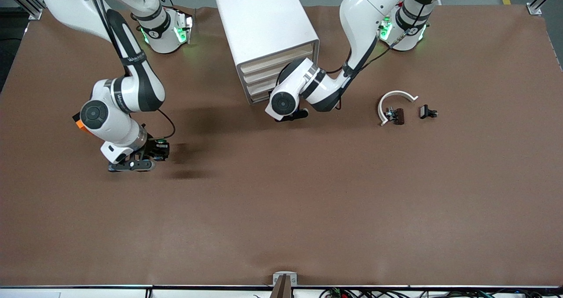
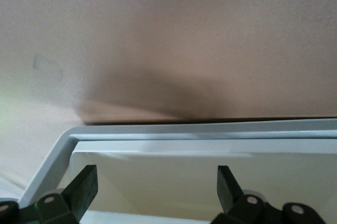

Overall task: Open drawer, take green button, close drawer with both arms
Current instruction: 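Place the button with the right gripper while the left gripper withdraws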

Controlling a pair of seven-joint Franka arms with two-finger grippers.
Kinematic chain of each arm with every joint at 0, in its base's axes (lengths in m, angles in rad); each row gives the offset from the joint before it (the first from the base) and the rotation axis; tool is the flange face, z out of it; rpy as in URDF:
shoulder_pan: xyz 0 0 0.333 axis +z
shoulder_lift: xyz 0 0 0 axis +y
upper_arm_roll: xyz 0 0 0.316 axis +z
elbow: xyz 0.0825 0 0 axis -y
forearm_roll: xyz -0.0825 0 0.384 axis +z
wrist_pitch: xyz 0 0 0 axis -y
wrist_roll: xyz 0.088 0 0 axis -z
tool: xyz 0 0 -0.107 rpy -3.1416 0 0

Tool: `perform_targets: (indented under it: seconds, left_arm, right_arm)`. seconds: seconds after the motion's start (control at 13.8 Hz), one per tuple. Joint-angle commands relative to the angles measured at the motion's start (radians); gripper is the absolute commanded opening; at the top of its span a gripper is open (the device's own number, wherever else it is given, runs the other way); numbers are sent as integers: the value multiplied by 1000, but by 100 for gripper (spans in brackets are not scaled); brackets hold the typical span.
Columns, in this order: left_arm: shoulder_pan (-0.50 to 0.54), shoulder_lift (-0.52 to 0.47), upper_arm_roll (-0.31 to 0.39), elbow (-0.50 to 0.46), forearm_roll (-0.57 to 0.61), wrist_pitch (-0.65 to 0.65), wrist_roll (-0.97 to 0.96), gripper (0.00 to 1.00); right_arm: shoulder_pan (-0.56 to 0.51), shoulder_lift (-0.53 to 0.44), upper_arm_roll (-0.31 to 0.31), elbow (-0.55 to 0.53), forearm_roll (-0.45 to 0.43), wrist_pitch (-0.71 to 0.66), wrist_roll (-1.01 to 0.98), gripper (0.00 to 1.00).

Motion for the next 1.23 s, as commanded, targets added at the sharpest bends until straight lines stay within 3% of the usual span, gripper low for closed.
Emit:
perform_targets:
  seconds: [0.0,0.22,0.36,0.94,1.16]
  left_arm:
    - [6,-1,0,-1,-16,-11,-25,100]
    - [19,-15,25,17,1,-4,-62,100]
    - [18,-29,96,60,32,-3,-105,100]
    - [21,-106,361,87,276,-3,-89,100]
    - [74,-106,397,114,357,-3,-25,100]
  right_arm:
    - [-23,54,17,30,0,30,-14,0]
    - [-14,97,18,30,8,90,3,0]
    - [-4,102,23,29,13,100,20,0]
    - [39,131,23,45,13,107,92,0]
    - [29,138,23,52,14,107,93,0]
